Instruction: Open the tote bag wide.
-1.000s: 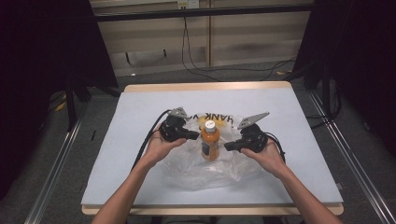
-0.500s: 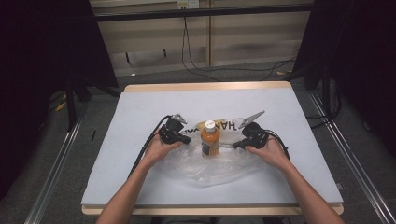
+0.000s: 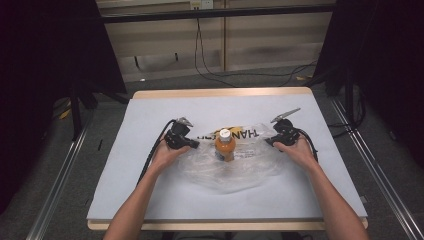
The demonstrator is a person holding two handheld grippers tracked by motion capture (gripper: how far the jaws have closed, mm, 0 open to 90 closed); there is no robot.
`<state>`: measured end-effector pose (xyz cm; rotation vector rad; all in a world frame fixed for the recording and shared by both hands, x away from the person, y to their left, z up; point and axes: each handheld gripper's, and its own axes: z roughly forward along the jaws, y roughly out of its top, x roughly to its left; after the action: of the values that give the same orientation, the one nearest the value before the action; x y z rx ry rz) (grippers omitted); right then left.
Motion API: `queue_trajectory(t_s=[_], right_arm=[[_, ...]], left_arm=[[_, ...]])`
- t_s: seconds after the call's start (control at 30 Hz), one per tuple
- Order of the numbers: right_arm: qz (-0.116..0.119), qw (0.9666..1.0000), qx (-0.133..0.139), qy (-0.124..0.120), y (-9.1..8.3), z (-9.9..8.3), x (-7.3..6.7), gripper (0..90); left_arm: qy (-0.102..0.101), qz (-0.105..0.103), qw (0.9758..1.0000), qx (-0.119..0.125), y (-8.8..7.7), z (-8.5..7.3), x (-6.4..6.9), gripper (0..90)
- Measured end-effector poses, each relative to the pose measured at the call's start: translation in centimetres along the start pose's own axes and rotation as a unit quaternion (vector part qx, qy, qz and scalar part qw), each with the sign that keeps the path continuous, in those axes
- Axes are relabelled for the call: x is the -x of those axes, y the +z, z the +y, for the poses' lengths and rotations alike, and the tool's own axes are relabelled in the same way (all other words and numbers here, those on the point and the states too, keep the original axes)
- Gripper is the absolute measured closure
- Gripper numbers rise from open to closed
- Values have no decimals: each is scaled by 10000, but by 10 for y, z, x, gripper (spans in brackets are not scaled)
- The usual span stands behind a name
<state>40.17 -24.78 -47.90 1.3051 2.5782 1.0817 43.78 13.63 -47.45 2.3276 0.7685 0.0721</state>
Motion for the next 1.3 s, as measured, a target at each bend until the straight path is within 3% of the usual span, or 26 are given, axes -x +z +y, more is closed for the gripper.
queue_trajectory(t_s=[0.03,0.07,0.2,0.33,0.4,0.53,0.73,0.8,0.93,1.1,1.17,1.23,1.27,1.3], right_arm=[[-313,9995,5,-33,-5,-2,1,900],[-408,9992,11,-5,-7,-4,1,900],[-430,9990,81,47,-11,-8,2,900],[-268,9989,389,-13,-19,-6,-7,900],[-111,9985,543,9,-23,-3,-13,900],[-108,9977,640,-192,-27,3,-25,900],[56,9958,881,-251,-41,13,-37,900],[87,9954,886,-349,-45,16,-44,900],[99,9945,929,-478,-52,21,-54,900],[373,9912,1100,-641,-61,28,-74,900],[377,9909,1092,-686,-62,28,-77,900],[505,9904,994,-819,-60,26,-90,900],[562,9902,942,-863,-57,25,-94,900],[562,9902,942,-863,-57,25,-94,900]], left_arm=[[-110,81,9999,-4,-1,0,0,900],[-99,61,9999,-29,-2,0,0,900],[-141,26,9999,30,-3,-1,2,900],[63,-73,9998,148,-12,2,8,900],[62,-215,9989,416,-21,6,15,900],[272,-232,9977,568,-29,9,26,900],[367,-318,9957,787,-44,11,36,900],[521,-323,9956,712,-52,12,42,900],[562,-292,9946,825,-61,13,48,900],[652,-425,9924,950,-73,13,56,900],[658,-524,9923,905,-72,11,64,900],[765,-599,9924,757,-67,7,72,900],[883,-670,9922,567,-61,3,78,900],[883,-670,9922,567,-61,3,78,900]])
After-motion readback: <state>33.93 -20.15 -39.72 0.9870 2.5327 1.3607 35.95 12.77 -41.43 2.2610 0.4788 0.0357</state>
